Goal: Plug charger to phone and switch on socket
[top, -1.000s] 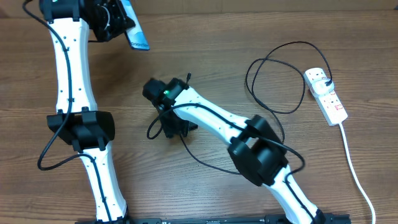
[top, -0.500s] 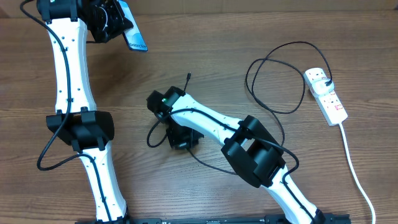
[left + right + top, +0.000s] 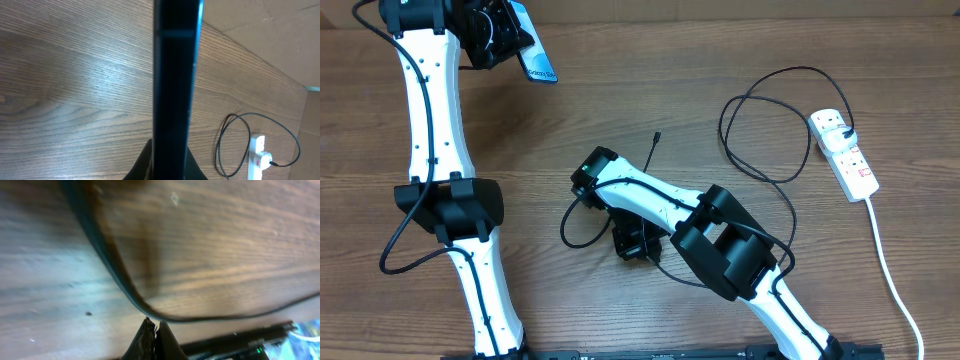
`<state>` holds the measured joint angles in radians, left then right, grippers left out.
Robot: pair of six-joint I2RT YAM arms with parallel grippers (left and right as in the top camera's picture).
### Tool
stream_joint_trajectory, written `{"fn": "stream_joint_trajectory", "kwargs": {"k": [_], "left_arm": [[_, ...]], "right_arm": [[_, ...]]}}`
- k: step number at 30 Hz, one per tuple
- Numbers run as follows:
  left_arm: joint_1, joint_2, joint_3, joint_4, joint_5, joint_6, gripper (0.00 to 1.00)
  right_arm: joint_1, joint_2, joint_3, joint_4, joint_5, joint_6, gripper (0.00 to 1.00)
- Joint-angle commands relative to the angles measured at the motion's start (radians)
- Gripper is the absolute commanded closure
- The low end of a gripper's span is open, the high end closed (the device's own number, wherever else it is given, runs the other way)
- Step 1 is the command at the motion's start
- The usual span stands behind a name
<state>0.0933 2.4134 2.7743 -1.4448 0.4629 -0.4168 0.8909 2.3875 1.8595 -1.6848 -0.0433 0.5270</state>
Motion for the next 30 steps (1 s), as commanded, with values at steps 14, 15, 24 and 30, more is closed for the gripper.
{"fn": "stream_joint_trajectory", "kwargs": {"k": [14,15,24,30], "left_arm": [[-0.005,-0.033,0.022,0.006,0.019,-0.006,0.96],[-0.005,-0.033,0.022,0.006,0.021,-0.006,0.96],[-0.01,-0.033,0.022,0.005,0.029,-0.006,0.96],[-0.011,-0.033,0.022,0.005,0.028,-0.006,0.96]], "right_arm": [[-0.131,-0.309,-0.054,0.008,0.146,0.027,0.8],[-0.173,-0.322,-0.026,0.03,0.147,0.027,0.68],[-0.404,-0.323,0.163,0.283,0.026,0.023,0.31],[-0.457,-0.277,0.305,0.311,-0.001,0.022,0.25]]}}
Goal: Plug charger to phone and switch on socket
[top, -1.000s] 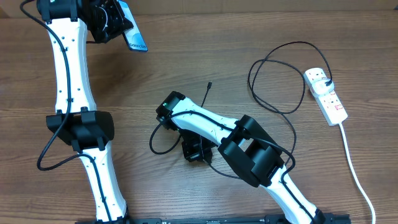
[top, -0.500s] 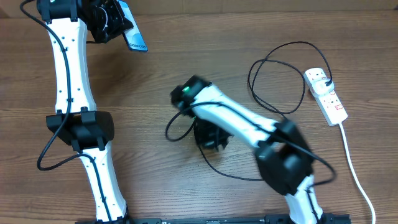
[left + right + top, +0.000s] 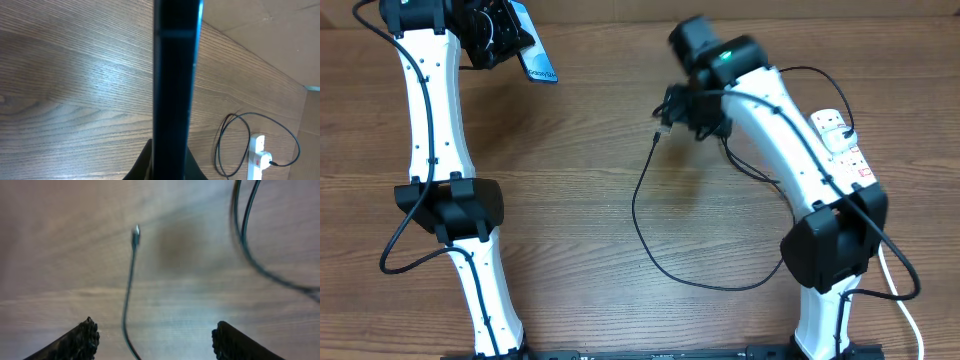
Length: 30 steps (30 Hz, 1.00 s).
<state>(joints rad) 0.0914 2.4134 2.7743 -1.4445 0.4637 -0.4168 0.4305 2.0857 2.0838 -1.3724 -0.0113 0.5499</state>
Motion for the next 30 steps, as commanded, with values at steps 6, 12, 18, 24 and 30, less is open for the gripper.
{"fn": "stream_joint_trajectory", "kwargs": {"k": [6,12,18,24,30], "left_arm": [[-0.015,-0.033,0.022,0.004,0.031,-0.006,0.96],[-0.028,-0.033,0.022,0.005,0.035,-0.006,0.96],[-0.029,-0.033,0.022,-0.001,0.035,-0.006,0.96],[-0.029,-0.033,0.022,-0.004,0.034,0.002,0.96],[-0.029,-0.033,0.022,-0.002,0.034,0.002,0.96]], "right_arm": [[0.003,0.094,0.169,0.011,-0.028,0.005,0.2],[0.003,0.131,0.167,0.157,-0.029,0.012,0.0],[0.007,0.164,0.13,0.293,0.014,0.117,0.03],[0.013,0.233,0.096,0.264,0.055,0.269,0.16],[0.036,0.259,0.077,0.237,0.057,0.273,0.26]]}}
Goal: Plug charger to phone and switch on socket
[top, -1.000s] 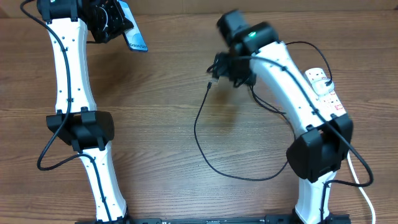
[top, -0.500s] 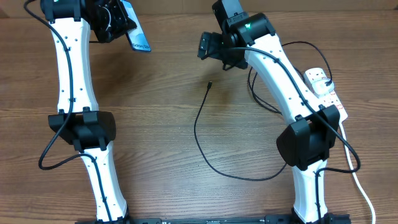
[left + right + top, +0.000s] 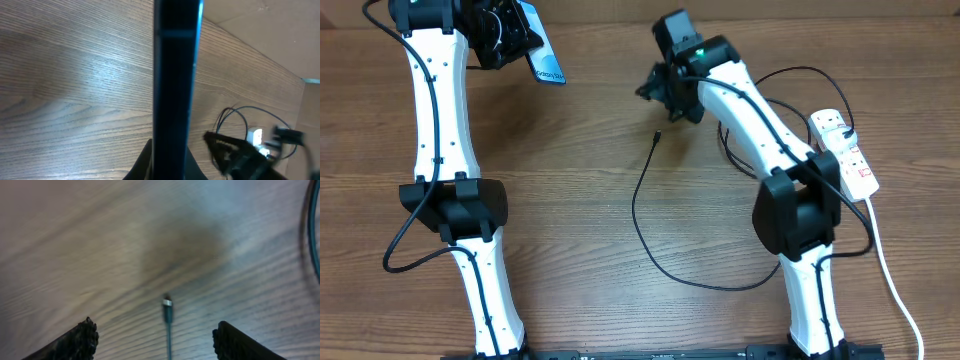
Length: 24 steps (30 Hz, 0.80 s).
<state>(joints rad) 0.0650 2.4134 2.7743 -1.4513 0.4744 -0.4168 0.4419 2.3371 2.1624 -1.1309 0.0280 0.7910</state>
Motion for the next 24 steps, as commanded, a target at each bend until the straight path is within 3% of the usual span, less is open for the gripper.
{"fn": "stream_joint_trajectory", "kwargs": {"k": [1,16,24], "left_arm": [[-0.003,-0.033,0.022,0.005,0.024,0.002,0.96],[-0.003,-0.033,0.022,-0.007,0.024,0.002,0.96],[-0.003,-0.033,0.022,-0.008,0.024,0.002,0.96]], "right_arm": [[0.033,0.013,-0.002,-0.01,0.025,0.032,0.26],[0.093,0.128,-0.003,-0.027,0.113,0.073,0.45],[0.079,0.142,-0.003,-0.042,0.093,0.036,0.49]]}}
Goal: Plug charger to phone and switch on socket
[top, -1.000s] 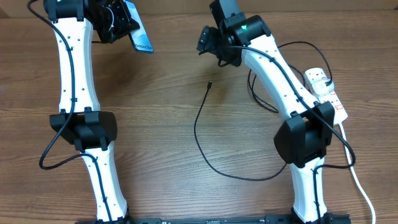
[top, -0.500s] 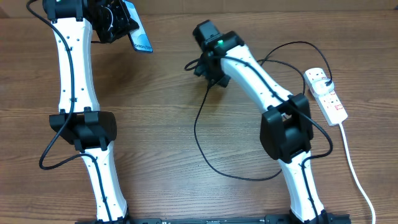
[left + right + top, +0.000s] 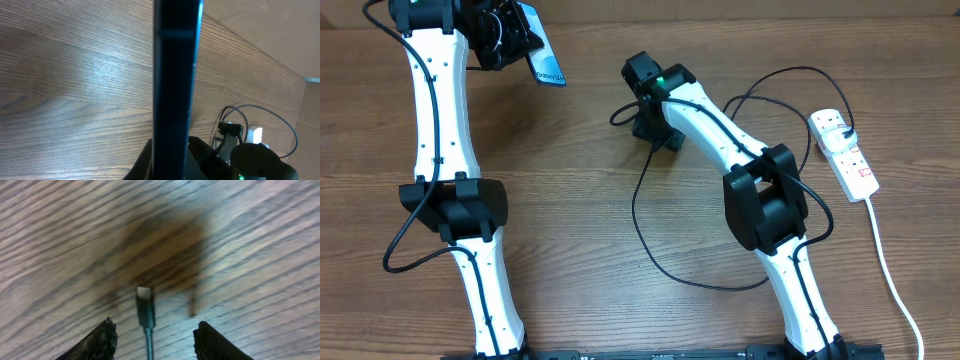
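My left gripper (image 3: 513,42) is shut on the blue-edged phone (image 3: 543,64), held off the table at the far left; in the left wrist view the phone (image 3: 172,75) is a dark upright bar. The black charger cable (image 3: 638,215) lies in a long curve on the wood. Its free connector (image 3: 144,302) points away between the open fingers of my right gripper (image 3: 155,341), which sits low over it at the table's far middle (image 3: 655,135). The cable's other end runs to the white power strip (image 3: 846,153) at the right.
The wooden table (image 3: 560,200) carries a loose coil of the cable (image 3: 760,120) between my right arm and the power strip. The strip's white lead (image 3: 895,280) runs off the near right edge. A cardboard-coloured wall (image 3: 260,30) stands behind the table.
My right gripper has come down and a little left, from above and beyond the connector to low over it, so its open fingers now flank it. The left gripper and phone have not moved.
At first my right gripper was shut low at the table's middle beside a cable loop. Then it was open and high at the far side, the cable lying in a wider curve. It stood open over the connector, and now frames it closely.
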`<state>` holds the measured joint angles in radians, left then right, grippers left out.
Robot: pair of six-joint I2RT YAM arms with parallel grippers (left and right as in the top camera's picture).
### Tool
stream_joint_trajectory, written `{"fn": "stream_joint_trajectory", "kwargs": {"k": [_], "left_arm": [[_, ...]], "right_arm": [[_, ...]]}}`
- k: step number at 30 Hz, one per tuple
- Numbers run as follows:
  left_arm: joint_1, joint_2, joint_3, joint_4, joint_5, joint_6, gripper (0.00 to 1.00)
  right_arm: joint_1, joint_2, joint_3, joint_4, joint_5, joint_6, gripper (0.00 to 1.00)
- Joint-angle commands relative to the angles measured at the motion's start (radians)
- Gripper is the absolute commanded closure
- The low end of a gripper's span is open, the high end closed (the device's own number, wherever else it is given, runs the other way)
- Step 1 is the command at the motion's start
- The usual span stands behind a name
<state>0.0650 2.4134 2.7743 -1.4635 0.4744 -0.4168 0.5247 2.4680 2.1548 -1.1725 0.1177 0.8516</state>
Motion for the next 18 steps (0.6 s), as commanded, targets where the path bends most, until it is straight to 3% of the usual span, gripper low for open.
{"fn": "stream_joint_trajectory", "kwargs": {"k": [1,18], "left_arm": [[-0.003,-0.033,0.022,0.005,0.024,0.002,0.96],[-0.003,-0.033,0.022,0.005,0.023,0.002,0.96]], "right_arm": [[-0.002,0.014,0.004,0.0,-0.008,-0.044,0.49],[0.0,0.07,0.004,-0.022,-0.09,-0.084,0.61]]}}
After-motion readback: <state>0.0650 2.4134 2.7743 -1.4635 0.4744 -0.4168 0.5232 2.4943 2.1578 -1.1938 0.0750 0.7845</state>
